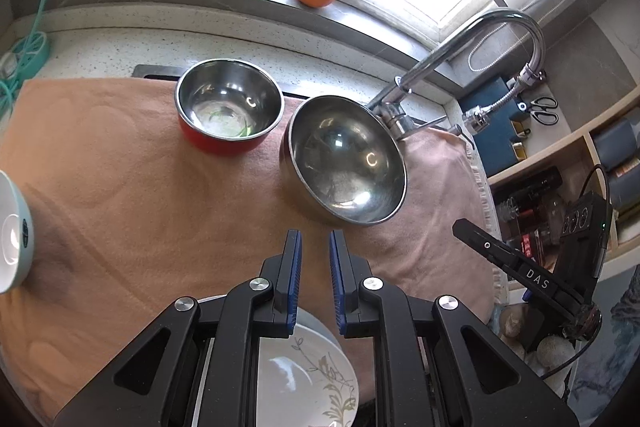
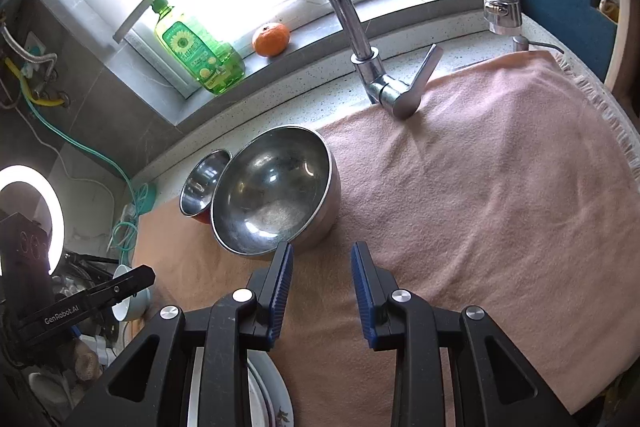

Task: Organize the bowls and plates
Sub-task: 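Move both grippers to the rim of the large steel bowl, then close both grippers on the large steel bowl rim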

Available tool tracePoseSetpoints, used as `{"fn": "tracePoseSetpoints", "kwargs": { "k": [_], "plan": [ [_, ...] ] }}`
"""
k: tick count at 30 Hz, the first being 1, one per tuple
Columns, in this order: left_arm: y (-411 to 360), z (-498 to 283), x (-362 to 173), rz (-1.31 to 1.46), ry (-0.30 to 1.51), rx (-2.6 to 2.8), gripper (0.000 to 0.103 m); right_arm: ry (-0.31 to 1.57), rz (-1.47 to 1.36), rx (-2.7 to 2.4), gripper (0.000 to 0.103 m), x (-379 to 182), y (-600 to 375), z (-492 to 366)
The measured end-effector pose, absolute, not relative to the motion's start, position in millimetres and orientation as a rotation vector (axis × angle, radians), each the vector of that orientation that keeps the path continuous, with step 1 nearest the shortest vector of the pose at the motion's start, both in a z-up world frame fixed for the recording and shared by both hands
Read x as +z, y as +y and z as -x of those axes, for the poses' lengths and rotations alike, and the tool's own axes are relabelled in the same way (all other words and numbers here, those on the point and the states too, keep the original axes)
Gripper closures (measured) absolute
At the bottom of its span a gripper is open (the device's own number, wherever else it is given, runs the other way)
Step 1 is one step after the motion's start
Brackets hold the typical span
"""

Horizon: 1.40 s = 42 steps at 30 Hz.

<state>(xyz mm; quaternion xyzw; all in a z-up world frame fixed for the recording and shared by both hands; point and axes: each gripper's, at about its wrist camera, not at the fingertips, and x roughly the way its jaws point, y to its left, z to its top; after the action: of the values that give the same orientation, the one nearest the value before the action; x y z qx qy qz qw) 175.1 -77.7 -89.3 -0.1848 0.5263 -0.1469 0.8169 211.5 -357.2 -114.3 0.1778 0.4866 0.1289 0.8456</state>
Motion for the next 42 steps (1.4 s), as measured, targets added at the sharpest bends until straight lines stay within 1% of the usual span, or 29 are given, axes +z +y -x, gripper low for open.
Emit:
{"fn": "tracePoseSetpoints", "kwargs": {
  "k": [14,27,42],
  "plan": [
    [-106.1,-212.3,-109.7,0.392,1.138,-0.151,0.091,1.084,-0.267,0.404,0.076,-136.5,-357.6,-278.8],
    [-107.0,-240.4,-129.8,0.371,1.171,-0.119,0.091,1.112,-0.249,0.418,0.076,-151.6,-349.4,-310.9],
    [-106.3,-251.6,-135.2,0.34,1.192,-0.138,0.091,1.156,-0.243,0.417,0.077,-165.8,-337.6,-326.8]
  ]
}}
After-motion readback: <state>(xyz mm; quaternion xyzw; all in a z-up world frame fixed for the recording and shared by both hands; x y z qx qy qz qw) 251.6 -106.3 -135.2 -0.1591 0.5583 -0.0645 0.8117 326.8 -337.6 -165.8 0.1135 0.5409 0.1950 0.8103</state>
